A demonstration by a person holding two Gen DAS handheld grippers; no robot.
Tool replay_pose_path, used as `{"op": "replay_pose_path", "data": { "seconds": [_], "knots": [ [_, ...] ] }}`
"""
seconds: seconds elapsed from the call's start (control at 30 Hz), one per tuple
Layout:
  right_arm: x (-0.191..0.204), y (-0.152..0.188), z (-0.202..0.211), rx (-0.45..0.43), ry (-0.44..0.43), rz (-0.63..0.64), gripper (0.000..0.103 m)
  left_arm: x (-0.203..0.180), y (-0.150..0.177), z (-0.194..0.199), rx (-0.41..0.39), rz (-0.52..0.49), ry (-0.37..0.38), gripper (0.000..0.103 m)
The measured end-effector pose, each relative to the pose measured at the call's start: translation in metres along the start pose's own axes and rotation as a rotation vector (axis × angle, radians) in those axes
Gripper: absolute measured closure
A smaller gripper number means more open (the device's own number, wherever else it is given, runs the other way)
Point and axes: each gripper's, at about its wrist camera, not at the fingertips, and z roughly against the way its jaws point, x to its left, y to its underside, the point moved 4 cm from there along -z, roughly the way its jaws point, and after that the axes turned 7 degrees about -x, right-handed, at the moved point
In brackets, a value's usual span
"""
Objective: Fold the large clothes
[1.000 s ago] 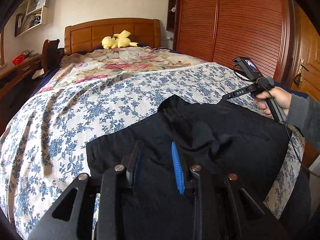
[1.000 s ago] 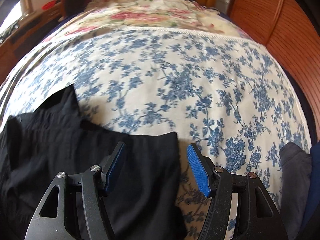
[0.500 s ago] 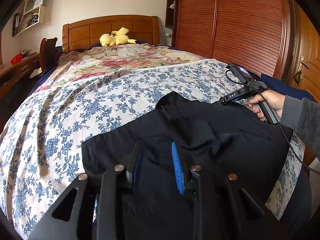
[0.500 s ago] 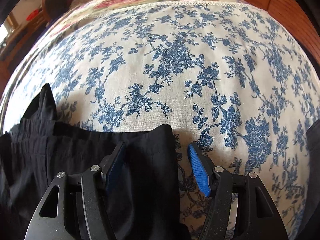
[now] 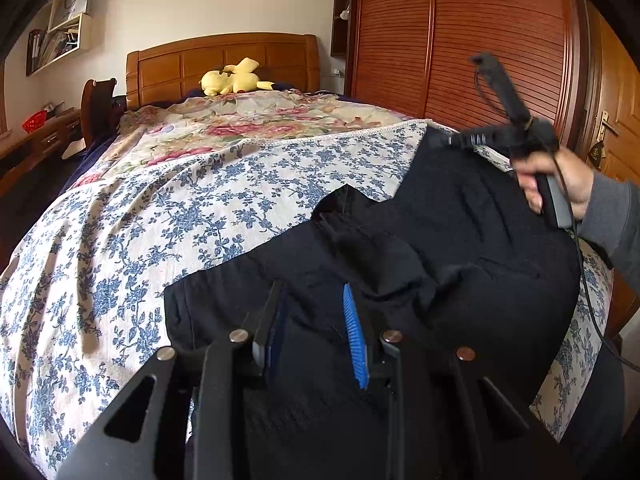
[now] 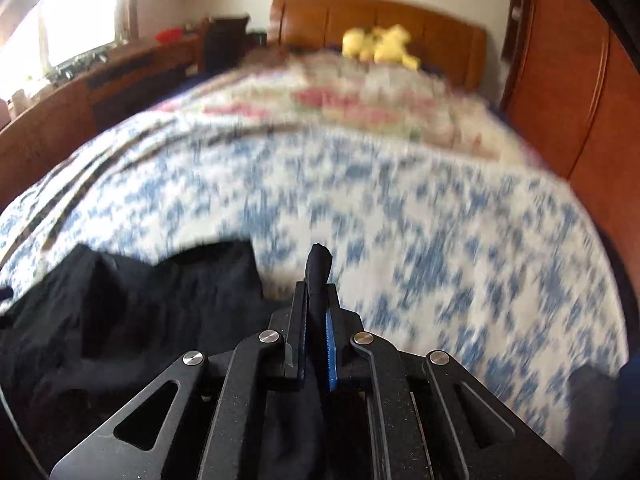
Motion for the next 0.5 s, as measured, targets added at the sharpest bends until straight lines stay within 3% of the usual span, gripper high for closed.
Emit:
{"op": "replay_pose_path", "data": {
  "seconds": [0.1,0.2,0.3,0.43,0.5],
  "knots": [
    [-0.016,-0.015,0.009,-0.066,0.101,0.002,0.099,0.001,0.001,0.0,0.001,0.0,-0.004,0.077],
    [-0.049,-0.014,0.008,-0.07,0.23,-0.086,0.099,0.001,0.002,0.0,0.003,-0.002,-0.004,0.077],
    [-0.079,0.003,-0.005,-0.014,0.348,-0.145,0.099,0.001,0.001,-0.001,0.002,0.002,-0.002,0.077],
    [-0.108,0.032,-0.024,0.07,0.365,-0.253,0.096,0.0,0.001,-0.001,0.001,0.003,0.007,0.077],
    [-0.112,0.04,-0.025,0.099,0.384,-0.254,0.077,-0.001,0.0,-0.001,-0.001,0.005,0.009,0.077]
  ]
}}
